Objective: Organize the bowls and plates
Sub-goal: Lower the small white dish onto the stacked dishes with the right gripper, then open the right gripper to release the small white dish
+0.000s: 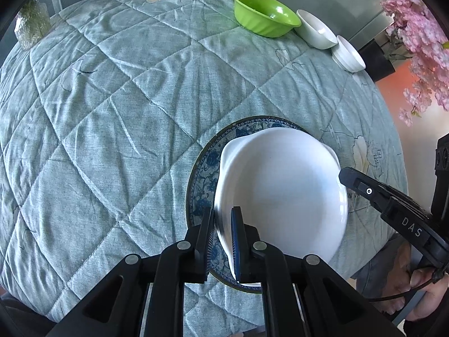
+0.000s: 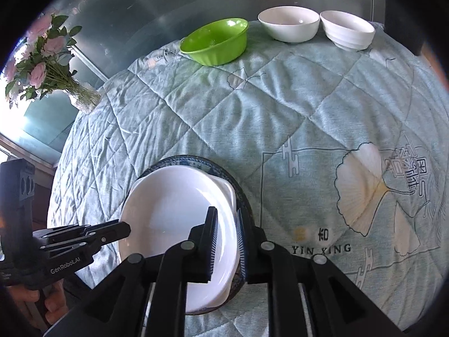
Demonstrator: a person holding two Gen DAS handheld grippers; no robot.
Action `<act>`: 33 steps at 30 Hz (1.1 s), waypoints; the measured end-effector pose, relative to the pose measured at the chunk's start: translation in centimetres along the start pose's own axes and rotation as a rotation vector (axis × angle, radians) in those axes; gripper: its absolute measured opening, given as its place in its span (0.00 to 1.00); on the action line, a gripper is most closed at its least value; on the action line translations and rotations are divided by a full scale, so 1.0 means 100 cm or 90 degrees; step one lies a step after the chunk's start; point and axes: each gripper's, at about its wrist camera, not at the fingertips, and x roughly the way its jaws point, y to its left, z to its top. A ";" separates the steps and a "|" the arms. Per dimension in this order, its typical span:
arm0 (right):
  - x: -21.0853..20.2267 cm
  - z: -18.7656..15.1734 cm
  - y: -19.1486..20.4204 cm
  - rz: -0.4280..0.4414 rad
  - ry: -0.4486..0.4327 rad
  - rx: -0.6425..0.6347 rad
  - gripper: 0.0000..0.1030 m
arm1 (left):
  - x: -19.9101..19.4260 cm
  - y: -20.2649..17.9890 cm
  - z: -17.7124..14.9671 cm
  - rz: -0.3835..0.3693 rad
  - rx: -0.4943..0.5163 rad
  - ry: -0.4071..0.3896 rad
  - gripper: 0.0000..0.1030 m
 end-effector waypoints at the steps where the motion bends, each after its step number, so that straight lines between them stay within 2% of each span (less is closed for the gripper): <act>1: 0.000 0.000 0.000 -0.002 0.001 -0.001 0.14 | -0.001 0.001 -0.001 -0.004 -0.003 -0.001 0.07; 4: 0.002 0.000 -0.001 -0.008 0.008 0.002 0.14 | -0.010 0.003 -0.003 -0.015 -0.001 -0.015 0.07; 5: 0.003 -0.001 -0.001 -0.009 0.013 0.004 0.14 | -0.015 0.003 -0.005 -0.011 0.004 -0.024 0.11; 9: 0.008 -0.003 -0.002 -0.008 0.031 0.007 0.14 | -0.038 0.004 -0.011 0.012 0.017 -0.070 0.15; 12: -0.001 -0.002 -0.003 0.006 0.021 0.009 0.14 | -0.061 0.002 -0.018 0.033 0.033 -0.111 0.37; 13: -0.006 -0.002 -0.003 0.010 0.010 0.006 0.14 | -0.070 0.001 -0.020 0.044 0.035 -0.127 0.52; 14: -0.015 -0.001 -0.003 0.012 -0.007 0.002 0.20 | -0.079 0.001 -0.022 0.055 0.035 -0.142 0.66; 15: -0.021 0.000 -0.004 0.014 -0.018 0.000 0.33 | -0.088 0.002 -0.024 0.066 0.035 -0.160 0.72; 16: -0.026 0.000 -0.005 0.013 -0.027 0.000 0.42 | -0.095 0.002 -0.026 0.075 0.035 -0.175 0.78; 17: -0.031 0.000 -0.006 0.014 -0.035 0.003 0.55 | -0.101 0.004 -0.027 0.081 0.036 -0.182 0.78; 18: -0.034 -0.001 -0.008 0.022 -0.037 0.005 0.56 | -0.104 0.004 -0.026 0.084 0.034 -0.182 0.78; 22: -0.023 -0.007 -0.007 0.011 0.000 -0.001 0.52 | -0.109 0.018 -0.029 0.064 -0.001 -0.161 0.78; 24: -0.011 -0.009 -0.005 0.018 0.024 0.001 0.37 | -0.107 0.022 -0.029 0.064 -0.011 -0.156 0.78; 26: -0.001 -0.009 -0.005 0.024 0.038 0.007 0.34 | -0.106 0.024 -0.032 0.064 -0.015 -0.152 0.78; 30: 0.014 -0.007 -0.006 0.022 0.051 0.018 0.19 | -0.104 0.028 -0.035 0.070 -0.019 -0.149 0.78; 33: 0.018 -0.009 -0.004 0.021 0.054 0.011 0.18 | -0.102 0.032 -0.036 0.072 -0.023 -0.145 0.78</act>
